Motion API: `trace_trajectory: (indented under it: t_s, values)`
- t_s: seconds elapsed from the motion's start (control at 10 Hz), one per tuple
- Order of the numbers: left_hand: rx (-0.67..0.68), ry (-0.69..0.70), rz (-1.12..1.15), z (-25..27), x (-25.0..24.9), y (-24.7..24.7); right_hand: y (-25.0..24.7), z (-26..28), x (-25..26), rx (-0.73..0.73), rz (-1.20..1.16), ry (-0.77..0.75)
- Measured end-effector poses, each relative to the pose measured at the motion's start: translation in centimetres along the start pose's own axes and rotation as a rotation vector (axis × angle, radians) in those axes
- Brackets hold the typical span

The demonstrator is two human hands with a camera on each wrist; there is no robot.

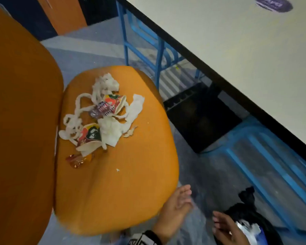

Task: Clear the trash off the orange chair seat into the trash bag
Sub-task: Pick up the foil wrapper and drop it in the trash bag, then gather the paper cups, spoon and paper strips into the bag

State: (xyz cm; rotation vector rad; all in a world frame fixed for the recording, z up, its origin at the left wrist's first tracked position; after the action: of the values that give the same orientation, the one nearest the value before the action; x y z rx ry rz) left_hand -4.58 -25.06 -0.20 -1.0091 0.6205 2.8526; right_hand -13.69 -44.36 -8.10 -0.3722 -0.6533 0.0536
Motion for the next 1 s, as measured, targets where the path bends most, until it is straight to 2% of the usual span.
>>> trace_trajectory:
  t_s: [0.1,0.2,0.3,0.4,0.5,0.6,0.7,0.8,0.9,1.0]
  values:
    - [-0.193,0.065,-0.142,1.7,-4.7,-7.2,6.5,3.4,12.2,0.066,-0.079,-0.053]
    - [-0.435,0.078,-0.123,2.2,-9.3,-14.5,11.1,2.4,19.4,0.230,0.048,-0.217]
    - [-0.661,0.169,-0.007,2.5,-12.4,-19.7,15.6,0.2,26.2,0.255,0.156,-0.331]
    - [-0.839,0.161,0.027,2.2,-14.3,-23.7,18.8,-2.7,30.7,0.224,0.252,-0.426]
    - [-0.916,0.169,0.028,0.0,-14.9,-27.6,20.8,-6.1,34.5,0.202,0.351,-0.432]
    - [-0.951,0.014,0.008,-4.4,-12.5,-32.6,22.0,-9.8,37.6,0.161,0.367,-0.417]
    - [-0.987,-0.063,-0.031,-6.6,-12.5,-34.7,23.1,-12.9,40.2,0.129,0.363,-0.392]
    - [-0.990,-0.116,-0.118,-5.9,-14.5,-33.8,24.6,-14.9,41.9,0.111,0.409,-0.413]
    - [-0.982,-0.168,-0.229,-6.4,-14.4,-33.7,26.6,-15.5,42.4,0.133,0.555,-0.444]
    - [-0.937,-0.197,-0.225,-6.9,-13.9,-32.8,28.0,-15.3,41.7,0.169,0.652,-0.474]
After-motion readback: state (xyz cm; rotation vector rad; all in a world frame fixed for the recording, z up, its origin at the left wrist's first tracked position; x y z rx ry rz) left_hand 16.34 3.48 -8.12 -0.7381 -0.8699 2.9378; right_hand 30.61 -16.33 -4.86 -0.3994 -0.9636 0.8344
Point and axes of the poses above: each hand's wrist, its own z-axis away from the middle knuckle, its own y-axis out of the palm, x = y × z, the point moved 3 cm from there along -z, towards the middle knuckle, and after that the axes turned 6 degrees about -z, right-handed, at the moved point
